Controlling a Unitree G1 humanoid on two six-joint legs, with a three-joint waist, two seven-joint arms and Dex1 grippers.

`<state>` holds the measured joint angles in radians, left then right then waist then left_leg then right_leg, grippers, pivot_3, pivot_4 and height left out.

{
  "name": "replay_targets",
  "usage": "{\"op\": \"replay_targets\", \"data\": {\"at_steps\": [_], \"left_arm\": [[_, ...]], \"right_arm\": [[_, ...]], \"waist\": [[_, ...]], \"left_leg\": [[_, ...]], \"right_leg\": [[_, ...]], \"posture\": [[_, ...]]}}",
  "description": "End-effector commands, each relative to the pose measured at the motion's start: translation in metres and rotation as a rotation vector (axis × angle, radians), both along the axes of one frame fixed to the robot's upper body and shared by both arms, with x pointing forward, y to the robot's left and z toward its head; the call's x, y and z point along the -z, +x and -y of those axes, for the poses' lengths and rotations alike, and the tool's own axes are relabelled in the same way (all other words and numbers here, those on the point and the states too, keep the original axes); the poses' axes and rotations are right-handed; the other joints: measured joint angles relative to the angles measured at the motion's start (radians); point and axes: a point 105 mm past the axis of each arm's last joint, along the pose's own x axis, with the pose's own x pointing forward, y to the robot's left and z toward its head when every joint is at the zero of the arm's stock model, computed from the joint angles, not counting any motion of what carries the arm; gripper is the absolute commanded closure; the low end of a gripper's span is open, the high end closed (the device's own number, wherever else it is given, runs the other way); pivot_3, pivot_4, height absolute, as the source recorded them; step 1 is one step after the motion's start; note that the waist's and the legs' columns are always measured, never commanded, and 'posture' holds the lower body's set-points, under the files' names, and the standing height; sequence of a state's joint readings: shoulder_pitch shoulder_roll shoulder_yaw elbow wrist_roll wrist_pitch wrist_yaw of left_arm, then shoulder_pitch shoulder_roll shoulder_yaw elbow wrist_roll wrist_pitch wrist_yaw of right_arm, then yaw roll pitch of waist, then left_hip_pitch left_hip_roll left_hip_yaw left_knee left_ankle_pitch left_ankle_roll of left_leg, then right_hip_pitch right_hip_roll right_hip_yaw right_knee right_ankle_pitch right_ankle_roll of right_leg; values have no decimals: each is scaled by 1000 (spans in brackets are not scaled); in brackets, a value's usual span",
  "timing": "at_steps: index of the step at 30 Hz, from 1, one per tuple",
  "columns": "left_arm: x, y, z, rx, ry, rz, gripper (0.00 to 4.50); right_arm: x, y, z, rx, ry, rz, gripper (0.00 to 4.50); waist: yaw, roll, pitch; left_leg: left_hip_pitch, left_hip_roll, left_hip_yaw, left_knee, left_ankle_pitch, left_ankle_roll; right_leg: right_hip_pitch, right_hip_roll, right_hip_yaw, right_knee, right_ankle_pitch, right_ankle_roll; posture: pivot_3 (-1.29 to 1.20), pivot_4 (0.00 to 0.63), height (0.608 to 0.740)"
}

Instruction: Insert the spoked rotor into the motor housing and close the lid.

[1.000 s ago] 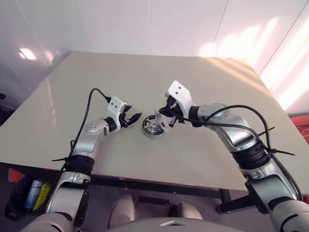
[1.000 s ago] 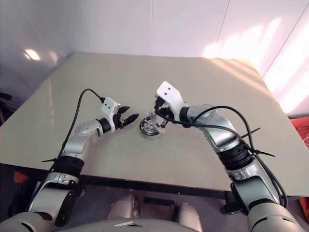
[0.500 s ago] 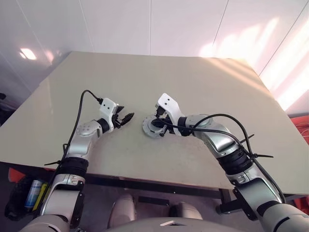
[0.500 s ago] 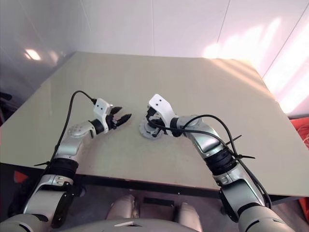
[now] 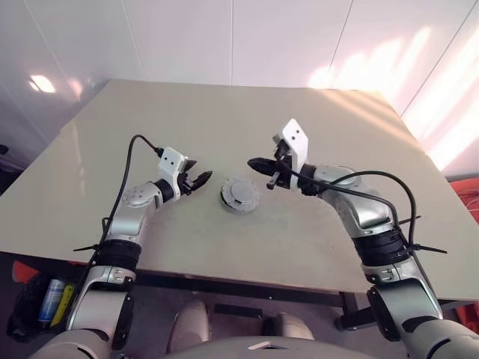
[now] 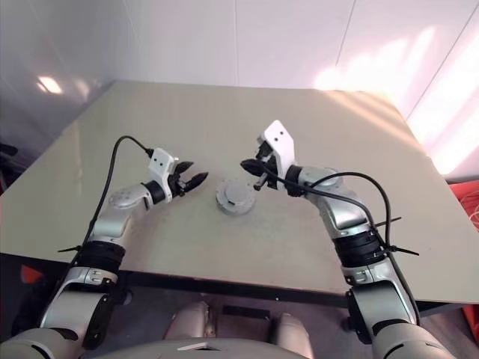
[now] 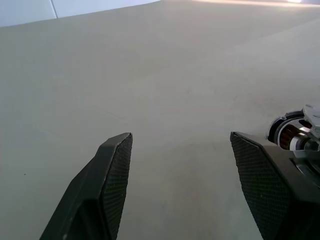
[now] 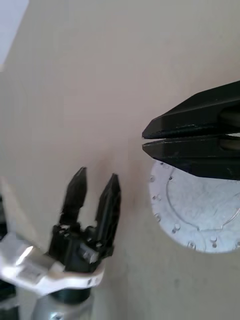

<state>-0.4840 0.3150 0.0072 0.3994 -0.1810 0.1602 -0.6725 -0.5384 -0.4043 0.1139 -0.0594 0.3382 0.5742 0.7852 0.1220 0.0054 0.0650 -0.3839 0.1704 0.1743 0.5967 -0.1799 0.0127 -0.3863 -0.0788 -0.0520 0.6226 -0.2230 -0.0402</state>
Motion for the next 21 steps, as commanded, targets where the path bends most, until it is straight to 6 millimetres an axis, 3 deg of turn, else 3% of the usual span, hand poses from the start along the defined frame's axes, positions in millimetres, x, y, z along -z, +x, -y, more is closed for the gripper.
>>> {"op": "replay_targets", "data": {"at_steps": [1, 6, 21], "left_arm": [[-21, 4, 3, 14, -4, 65, 1163], [-20, 4, 3, 16, -2, 62, 1163], [-20, 1, -9, -16, 13, 69, 1163]], "right_arm": [[-16, -12, 6, -61, 35, 61, 4429], [6, -27, 2, -126, 4, -24, 4429], [78, 0, -22, -83, -37, -179, 4429]], "waist": [[1, 0, 0], [0, 0, 0], [-4, 0, 0]], "left_leg": [[0, 0, 0, 0, 0, 0], [0, 0, 0, 0, -2, 3], [0, 0, 0, 0, -2, 4]], "right_leg": [[0, 0, 0, 0, 0, 0], [0, 0, 0, -1, 0, 0], [0, 0, 0, -1, 0, 0]], "posture": [[0, 0, 740], [0, 0, 740], [0, 0, 740]]}}
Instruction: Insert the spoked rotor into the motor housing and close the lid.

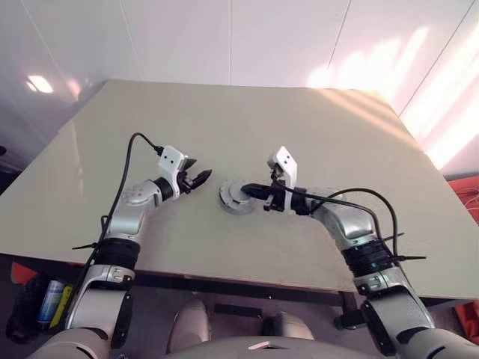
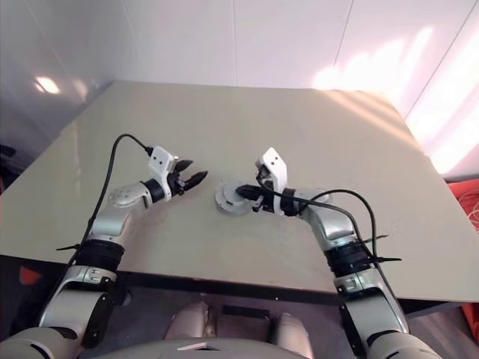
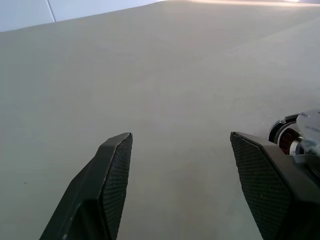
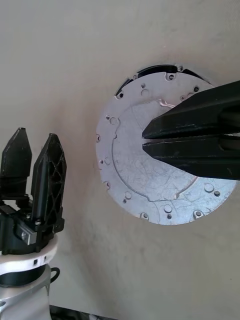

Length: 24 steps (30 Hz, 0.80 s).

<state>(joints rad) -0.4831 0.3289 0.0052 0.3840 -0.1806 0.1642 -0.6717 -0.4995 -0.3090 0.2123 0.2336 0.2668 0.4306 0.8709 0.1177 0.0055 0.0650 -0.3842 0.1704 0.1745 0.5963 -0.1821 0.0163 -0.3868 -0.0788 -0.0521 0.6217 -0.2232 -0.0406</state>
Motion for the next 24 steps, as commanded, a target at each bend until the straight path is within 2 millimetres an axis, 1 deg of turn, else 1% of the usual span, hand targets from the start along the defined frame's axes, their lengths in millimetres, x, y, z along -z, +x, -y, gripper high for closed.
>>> {"op": "replay_targets", "data": {"at_steps": [1, 4, 6, 8, 9, 10, 11, 14, 16, 18, 20, 22, 24], "left_arm": [[-18, 0, -8, -20, 0, 60, 1163], [-18, -1, -11, -32, 1, 60, 1163], [-18, -1, -13, -38, 1, 60, 1163], [-18, -2, -14, -41, 2, 59, 1163], [-18, -2, -14, -42, 3, 59, 1163], [-17, -3, -14, -43, 3, 58, 1163], [-17, -3, -14, -43, 3, 57, 1163], [-15, -3, -13, -44, 3, 52, 1163], [-13, -1, -11, -40, 2, 50, 1163], [-12, 0, -9, -34, 0, 48, 1163], [-12, 1, -8, -30, -1, 49, 1163], [-13, 2, -7, -24, -2, 52, 1163], [-15, 2, -6, -19, -1, 55, 1163]], "right_arm": [[8, 4, -4, -9, -27, 17, 4429], [18, 5, -2, 3, -38, -3, 4429], [30, 8, 1, 35, -55, -17, 4429], [32, 9, 1, 52, -41, -12, 4429], [29, 10, 0, 54, -26, 4, 4429], [21, 11, -1, 56, 10, 24, 4429], [13, 12, -1, 56, 46, 38, 4429], [-11, 14, -2, 51, 116, 95, 4429], [-27, 10, -4, 12, 137, 147, 4429], [-40, 6, -6, -19, 158, 178, 4429], [-43, 1, -7, -52, 151, 188, 4429], [-37, -2, -6, -68, 110, 196, 4060], [-29, -4, -6, -88, 54, 213, 3507]], "waist": [[0, 0, 0], [-10, 0, 0], [-15, 0, 0], [-22, 0, 0], [-23, 0, 0], [-24, 0, 0], [-24, 0, 0], [-23, 0, 0], [-23, 0, 0], [-23, 0, 0], [-22, 0, 0], [-21, 0, 0], [-21, 0, 0]], "left_leg": [[0, 0, 0, 0, 0, 0], [2, 0, 0, 0, 0, 0], [5, 0, 0, 0, 0, 0], [9, 0, 0, 0, 0, 0], [12, 0, 0, 0, 0, 0], [16, 0, 0, -1, 0, 0], [17, 0, 0, -1, 0, 0], [16, 0, 0, -1, 0, 0], [14, 0, 0, -1, 0, 0], [13, 0, 0, -1, -1, 0], [10, 0, 0, -4, -1, 1], [8, 0, 0, -6, -1, 1], [6, 0, 0, -7, -1, 1]], "right_leg": [[0, 0, 0, 0, 0, 0], [2, 0, 0, 0, 0, 0], [4, 0, 0, 0, 0, 0], [9, 0, 0, 0, -1, 1], [12, 0, 0, -1, -4, 6], [16, 0, 0, -1, -4, 7], [17, 0, 0, -2, -4, 7], [17, 0, 0, -3, -4, 7], [16, 0, 0, -4, -4, 7], [14, 0, 0, -4, -4, 7], [11, 0, 0, -4, -1, 2], [9, 0, -1, -5, -1, -1], [6, 0, -1, -6, -1, -1]], "posture": [[0, 0, 740], [0, 0, 740], [0, 0, 740], [0, 0, 740], [0, 0, 740], [0, 0, 740], [0, 0, 740], [0, 0, 740], [0, 0, 740], [0, 0, 740], [0, 0, 740], [0, 0, 740], [0, 0, 740]]}}
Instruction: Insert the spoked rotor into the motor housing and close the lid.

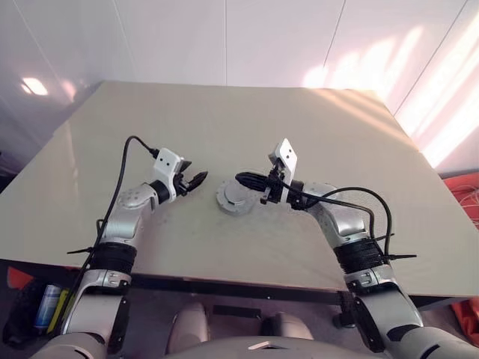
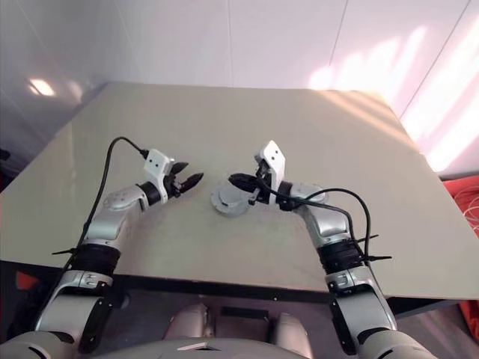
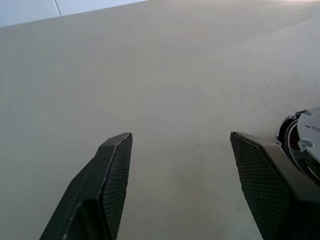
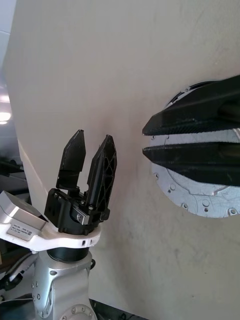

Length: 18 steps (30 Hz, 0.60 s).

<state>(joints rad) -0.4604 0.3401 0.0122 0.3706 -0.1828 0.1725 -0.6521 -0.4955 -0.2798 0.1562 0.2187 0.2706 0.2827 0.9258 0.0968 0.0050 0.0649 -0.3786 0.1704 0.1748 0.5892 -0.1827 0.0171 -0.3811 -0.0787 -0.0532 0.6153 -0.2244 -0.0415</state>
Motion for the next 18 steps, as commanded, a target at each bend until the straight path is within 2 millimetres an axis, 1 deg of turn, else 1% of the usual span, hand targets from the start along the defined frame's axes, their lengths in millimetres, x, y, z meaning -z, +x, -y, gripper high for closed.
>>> {"op": "replay_targets", "data": {"at_steps": [1, 2, 4, 6, 8, 10, 11, 18], "left_arm": [[-20, 4, 2, 17, -7, 68, 1163], [-21, 4, 2, 18, -7, 69, 1163], [-24, 4, 2, 22, -6, 73, 1163], [-27, 3, 3, 24, -5, 76, 1163], [-29, 2, 4, 25, -4, 78, 1163], [-30, 2, 4, 24, -2, 78, 1163], [-31, 1, 4, 23, -2, 78, 1163], [-32, 0, 4, 13, 1, 76, 1163]], "right_arm": [[0, -5, -3, -47, -60, 69, 3253], [0, -6, -4, -53, -65, 74, 2799], [1, -5, -4, -54, -64, 73, 2219], [4, -5, -4, -56, -72, 68, 1486], [6, -4, -5, -55, -73, 67, 866], [6, 2, -5, -19, -80, 77, 120], [8, 2, -6, -19, -95, 78, 19], [17, -1, -9, -44, -119, 64, 19]], "waist": [[0, 0, 0], [-1, 0, 0], [-1, 0, 0], [-1, 0, 0], [-1, 0, 0], [-1, 0, 0], [-1, 0, 0], [-1, 0, 0]], "left_leg": [[-2, 0, 0, 0, 0, 0], [-4, 0, 0, 0, 0, 0], [-6, 0, 1, 0, 0, 0], [-6, 0, 1, 0, 0, 0], [-6, 0, 1, 0, 0, 0], [-5, 0, 1, 0, 0, 0], [-5, 0, 1, 0, 0, 0], [-6, 0, 1, 0, 0, 0]], "right_leg": [[-2, 0, 0, 0, 0, 0], [-4, 0, 0, 0, 0, 0], [-6, 0, 0, 0, 0, 0], [-6, 0, 0, 0, 0, 0], [-6, 0, 0, 0, 0, 0], [-6, 0, 0, 0, 0, 0], [-6, 0, 0, 0, 0, 0], [-6, 0, 0, 0, 0, 0]], "posture": [[0, 0, 740], [0, 0, 740], [0, 0, 740], [0, 0, 740], [0, 0, 740], [0, 0, 740], [0, 0, 740], [0, 0, 740]]}}
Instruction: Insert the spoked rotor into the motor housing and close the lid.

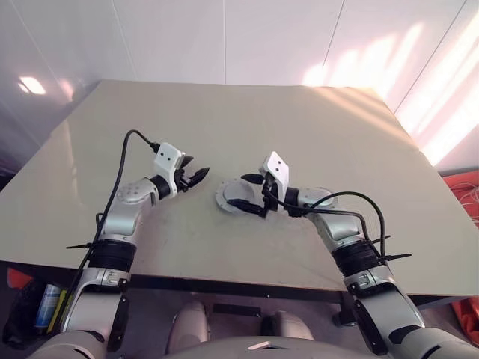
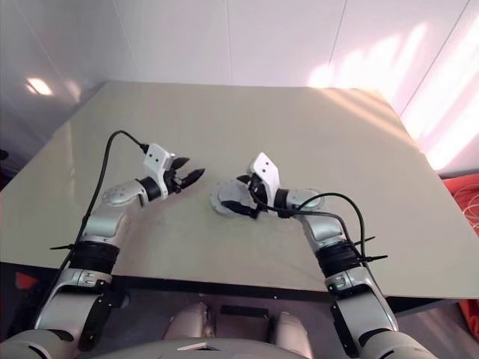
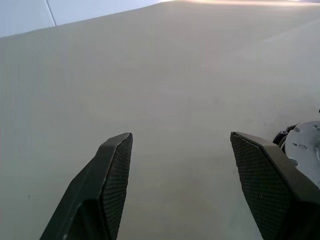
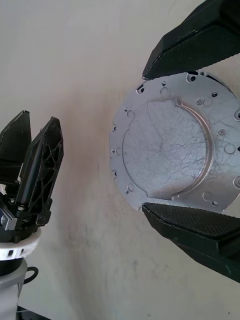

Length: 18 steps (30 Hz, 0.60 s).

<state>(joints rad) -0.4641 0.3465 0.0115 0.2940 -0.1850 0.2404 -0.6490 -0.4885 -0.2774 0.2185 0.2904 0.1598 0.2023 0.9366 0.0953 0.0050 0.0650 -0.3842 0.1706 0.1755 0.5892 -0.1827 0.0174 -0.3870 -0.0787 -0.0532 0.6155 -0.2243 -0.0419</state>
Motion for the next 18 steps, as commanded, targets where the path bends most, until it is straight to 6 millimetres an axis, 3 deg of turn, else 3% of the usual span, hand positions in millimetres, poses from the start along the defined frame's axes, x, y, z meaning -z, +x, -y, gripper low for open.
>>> {"op": "replay_targets", "data": {"at_steps": [1, 13, 18], "left_arm": [[-20, 0, 0, 2, -5, 67, 1163], [-23, -1, -3, -8, -1, 66, 1163], [-20, 0, -4, -13, -1, 62, 1163]], "right_arm": [[-8, 3, -4, -15, 6, 48, 19], [4, 5, -5, -3, -28, 45, 19], [6, 8, -3, 15, -37, 56, 1240]], "waist": [[0, 0, 0], [0, 0, 0], [0, 0, 0]], "left_leg": [[0, 0, 0, 0, 0, 0], [0, 0, 0, 0, 0, 0], [1, 0, 0, 0, 0, 0]], "right_leg": [[0, 0, 0, 0, 0, 0], [0, 0, 0, 0, 0, 0], [1, 0, 0, 0, 0, 0]], "posture": [[0, 0, 740], [0, 0, 740], [0, 0, 740]]}}
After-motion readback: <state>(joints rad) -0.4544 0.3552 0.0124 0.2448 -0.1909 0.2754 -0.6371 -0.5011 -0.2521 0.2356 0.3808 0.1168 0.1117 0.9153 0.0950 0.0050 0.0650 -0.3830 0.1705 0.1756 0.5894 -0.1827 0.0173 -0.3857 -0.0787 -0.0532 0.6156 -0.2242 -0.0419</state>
